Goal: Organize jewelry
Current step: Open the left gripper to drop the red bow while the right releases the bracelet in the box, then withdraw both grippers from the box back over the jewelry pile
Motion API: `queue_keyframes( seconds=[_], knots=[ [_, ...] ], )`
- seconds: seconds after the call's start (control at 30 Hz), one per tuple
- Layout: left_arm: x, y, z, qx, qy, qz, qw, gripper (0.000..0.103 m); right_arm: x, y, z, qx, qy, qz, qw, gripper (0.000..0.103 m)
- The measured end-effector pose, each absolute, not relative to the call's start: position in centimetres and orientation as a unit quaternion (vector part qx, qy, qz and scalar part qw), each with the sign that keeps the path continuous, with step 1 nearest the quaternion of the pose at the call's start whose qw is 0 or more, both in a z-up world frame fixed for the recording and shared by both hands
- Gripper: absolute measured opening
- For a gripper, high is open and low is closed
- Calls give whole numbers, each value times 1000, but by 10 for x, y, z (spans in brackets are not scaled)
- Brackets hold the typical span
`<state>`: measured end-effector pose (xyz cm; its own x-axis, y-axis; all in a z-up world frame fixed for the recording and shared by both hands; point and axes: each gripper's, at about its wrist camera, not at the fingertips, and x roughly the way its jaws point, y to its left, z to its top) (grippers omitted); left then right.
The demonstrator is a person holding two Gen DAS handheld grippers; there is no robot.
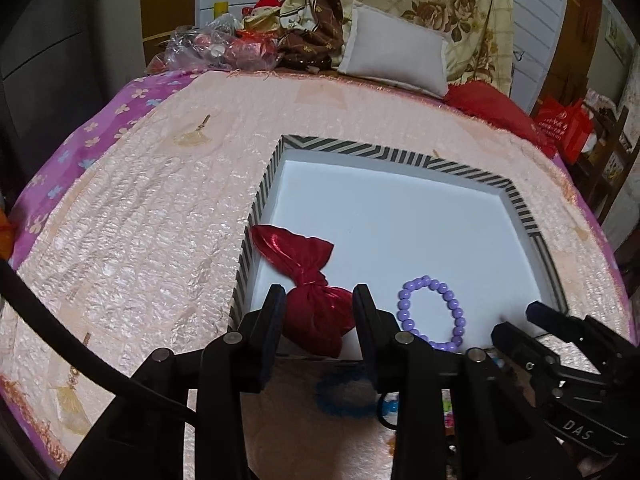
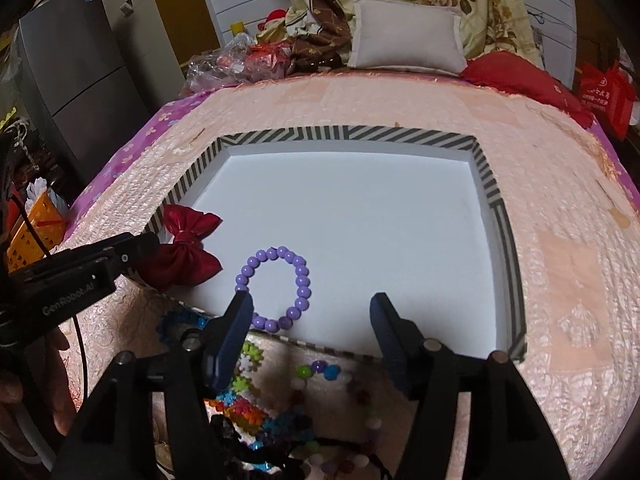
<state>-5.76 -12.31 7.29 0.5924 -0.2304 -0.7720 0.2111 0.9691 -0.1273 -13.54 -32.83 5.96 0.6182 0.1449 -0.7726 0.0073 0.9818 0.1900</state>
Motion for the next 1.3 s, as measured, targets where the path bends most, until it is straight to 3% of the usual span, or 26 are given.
queue_keyframes(
  seconds=[0.5,1.3],
  knots=[
    [-101,-120,90,0,399,-134,907,23,-186,-335,78,84,408,26,909,72],
    [-181,-103,87,14,390,-95,916,23,-257,-334,79,75,405,26,911,73]
  ],
)
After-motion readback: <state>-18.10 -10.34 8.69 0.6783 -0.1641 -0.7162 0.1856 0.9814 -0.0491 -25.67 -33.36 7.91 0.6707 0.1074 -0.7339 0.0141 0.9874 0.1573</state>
